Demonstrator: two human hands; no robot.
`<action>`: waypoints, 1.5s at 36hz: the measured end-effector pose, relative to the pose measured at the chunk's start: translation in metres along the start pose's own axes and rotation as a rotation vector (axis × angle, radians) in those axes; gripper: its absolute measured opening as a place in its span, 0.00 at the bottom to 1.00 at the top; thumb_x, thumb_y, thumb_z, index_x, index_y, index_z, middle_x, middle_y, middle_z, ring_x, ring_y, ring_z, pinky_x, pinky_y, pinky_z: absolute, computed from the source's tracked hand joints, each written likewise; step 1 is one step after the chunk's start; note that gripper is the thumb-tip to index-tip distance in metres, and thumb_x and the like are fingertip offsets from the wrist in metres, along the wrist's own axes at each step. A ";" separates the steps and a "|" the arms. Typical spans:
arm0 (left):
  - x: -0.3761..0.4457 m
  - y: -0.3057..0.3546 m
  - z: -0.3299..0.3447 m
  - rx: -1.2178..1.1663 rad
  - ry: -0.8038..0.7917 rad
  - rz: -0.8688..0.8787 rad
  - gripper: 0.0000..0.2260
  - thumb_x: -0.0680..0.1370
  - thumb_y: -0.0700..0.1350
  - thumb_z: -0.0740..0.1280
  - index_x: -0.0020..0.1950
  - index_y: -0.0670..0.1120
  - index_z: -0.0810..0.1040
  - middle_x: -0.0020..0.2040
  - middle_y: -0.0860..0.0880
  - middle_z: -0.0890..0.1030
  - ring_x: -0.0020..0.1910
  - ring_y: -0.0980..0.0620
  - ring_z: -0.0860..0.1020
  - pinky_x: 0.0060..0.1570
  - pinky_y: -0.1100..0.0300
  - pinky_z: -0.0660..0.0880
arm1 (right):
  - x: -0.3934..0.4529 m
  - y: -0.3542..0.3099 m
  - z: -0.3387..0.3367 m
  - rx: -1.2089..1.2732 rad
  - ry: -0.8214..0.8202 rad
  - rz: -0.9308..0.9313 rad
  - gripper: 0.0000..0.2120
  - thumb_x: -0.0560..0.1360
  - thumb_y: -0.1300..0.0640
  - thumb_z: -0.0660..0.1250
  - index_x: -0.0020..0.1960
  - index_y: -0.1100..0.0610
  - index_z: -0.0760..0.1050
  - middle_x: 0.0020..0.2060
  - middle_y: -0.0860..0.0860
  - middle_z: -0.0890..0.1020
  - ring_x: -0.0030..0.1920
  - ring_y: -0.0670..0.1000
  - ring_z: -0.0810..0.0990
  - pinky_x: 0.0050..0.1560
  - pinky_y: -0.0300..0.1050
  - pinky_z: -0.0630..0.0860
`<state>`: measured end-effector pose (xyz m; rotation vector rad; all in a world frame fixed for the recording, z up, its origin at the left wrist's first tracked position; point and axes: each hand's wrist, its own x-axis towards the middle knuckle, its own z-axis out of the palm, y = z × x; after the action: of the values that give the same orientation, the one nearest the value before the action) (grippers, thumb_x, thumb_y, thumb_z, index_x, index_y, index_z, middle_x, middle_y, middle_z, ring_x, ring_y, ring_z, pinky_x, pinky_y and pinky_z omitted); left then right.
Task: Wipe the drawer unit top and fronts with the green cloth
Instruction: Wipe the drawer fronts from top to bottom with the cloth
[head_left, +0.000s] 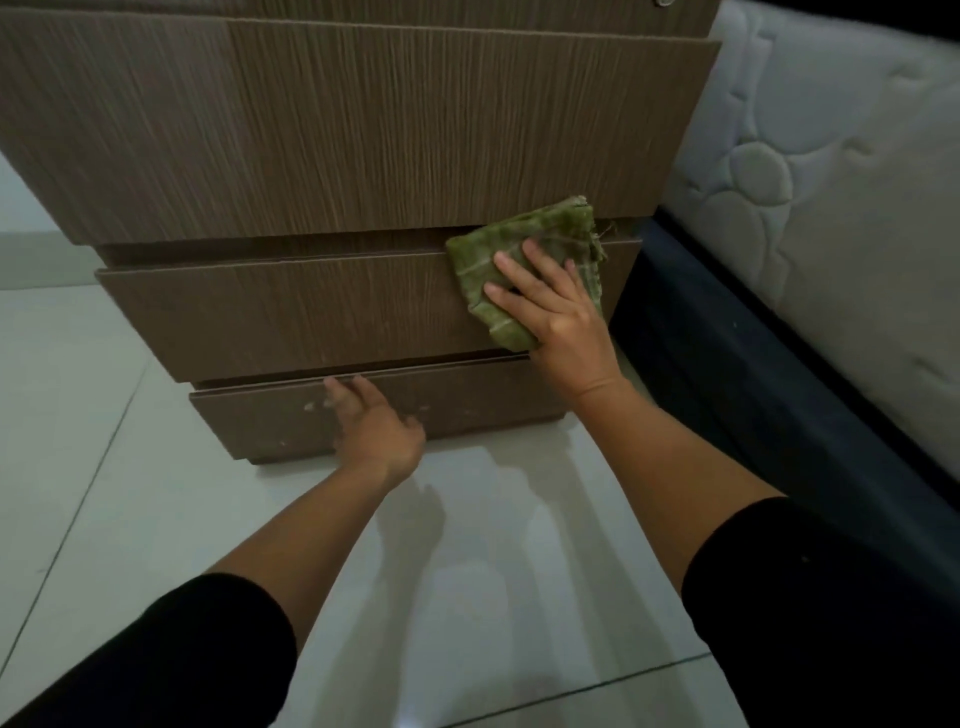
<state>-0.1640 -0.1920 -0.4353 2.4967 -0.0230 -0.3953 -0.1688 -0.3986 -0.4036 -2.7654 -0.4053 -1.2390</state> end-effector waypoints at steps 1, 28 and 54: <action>0.001 0.000 0.002 0.022 0.017 -0.005 0.34 0.80 0.47 0.58 0.76 0.39 0.40 0.74 0.39 0.32 0.76 0.40 0.39 0.74 0.46 0.50 | -0.003 0.003 -0.001 0.006 0.004 0.021 0.24 0.68 0.68 0.72 0.62 0.55 0.76 0.66 0.54 0.75 0.69 0.59 0.68 0.67 0.62 0.58; 0.007 0.011 0.037 0.034 0.198 -0.042 0.38 0.79 0.46 0.60 0.74 0.35 0.36 0.74 0.37 0.32 0.75 0.40 0.39 0.72 0.45 0.49 | -0.018 -0.006 -0.008 0.289 0.316 0.823 0.21 0.70 0.71 0.64 0.62 0.59 0.72 0.65 0.54 0.72 0.64 0.54 0.69 0.67 0.46 0.66; 0.024 -0.061 -0.032 -0.127 0.293 -0.219 0.38 0.78 0.48 0.62 0.75 0.38 0.39 0.77 0.40 0.41 0.76 0.41 0.43 0.72 0.42 0.51 | 0.002 -0.049 0.025 0.489 0.510 1.375 0.16 0.76 0.60 0.64 0.63 0.54 0.70 0.61 0.52 0.71 0.56 0.48 0.73 0.52 0.40 0.69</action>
<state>-0.1367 -0.1267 -0.4516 2.4132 0.3831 -0.1115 -0.1629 -0.3466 -0.4207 -1.5076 0.9306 -1.0654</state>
